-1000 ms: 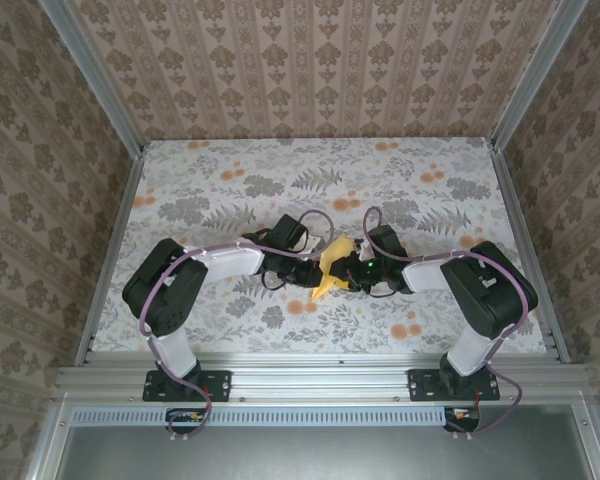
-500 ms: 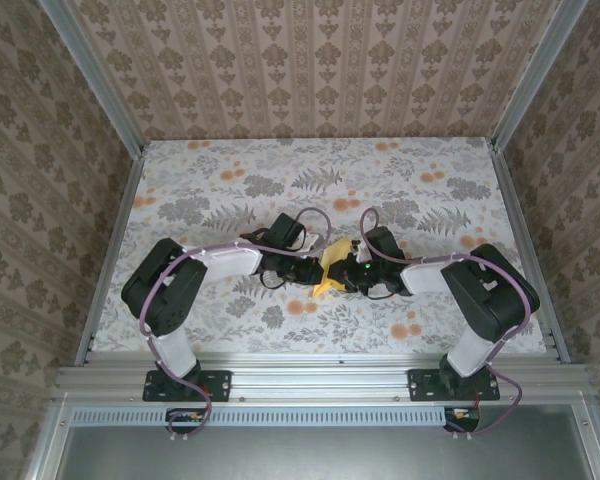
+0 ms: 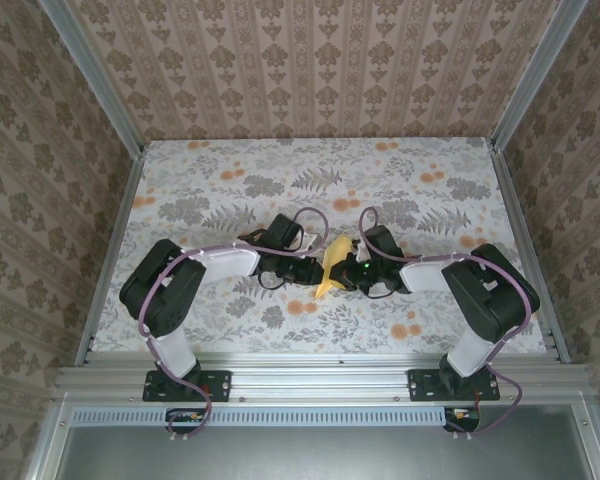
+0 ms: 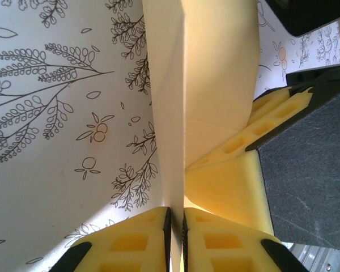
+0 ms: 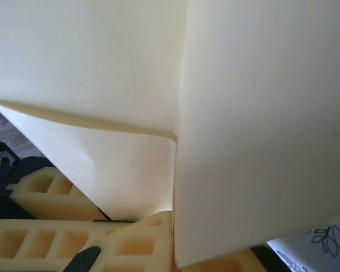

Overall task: Fold a paper plane with a square sheet of paper (pick it up from the middle)
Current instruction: Turn over a paper plane at the center of the table.

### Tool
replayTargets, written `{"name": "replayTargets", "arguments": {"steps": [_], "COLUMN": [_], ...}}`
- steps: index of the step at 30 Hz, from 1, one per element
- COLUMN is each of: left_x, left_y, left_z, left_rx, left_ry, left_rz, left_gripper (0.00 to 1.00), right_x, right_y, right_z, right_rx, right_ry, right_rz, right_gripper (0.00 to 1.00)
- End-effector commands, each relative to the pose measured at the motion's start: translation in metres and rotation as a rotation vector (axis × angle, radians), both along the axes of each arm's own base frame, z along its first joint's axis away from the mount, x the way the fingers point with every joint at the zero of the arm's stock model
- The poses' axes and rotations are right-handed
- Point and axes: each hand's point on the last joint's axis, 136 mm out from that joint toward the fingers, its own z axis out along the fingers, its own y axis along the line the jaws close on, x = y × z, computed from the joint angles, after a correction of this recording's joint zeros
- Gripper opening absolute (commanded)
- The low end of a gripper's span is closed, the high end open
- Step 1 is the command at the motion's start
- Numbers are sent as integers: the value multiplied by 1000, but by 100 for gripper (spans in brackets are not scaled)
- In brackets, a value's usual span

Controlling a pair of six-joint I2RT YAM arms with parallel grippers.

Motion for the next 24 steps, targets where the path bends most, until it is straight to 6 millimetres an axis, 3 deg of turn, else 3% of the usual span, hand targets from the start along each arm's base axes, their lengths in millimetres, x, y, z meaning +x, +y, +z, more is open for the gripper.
{"name": "replayTargets", "arguments": {"steps": [1,13,24], "left_x": [-2,6,6], "left_y": [3,27,45], "left_z": [8,22,21], "left_rx": [-26,-8,12], "left_ry": [2,-40,-37], "left_rz": [1,41,75], "left_gripper": [19,41,45], "right_x": [-2,-17,-3], "right_y": [-9,-64,-58], "right_z": [2,8,-1], "right_rx": [-110,-638,-769], "right_ry": [-35,-7,-7], "right_rz": [41,430,558], "right_gripper": [8,5,9]}}
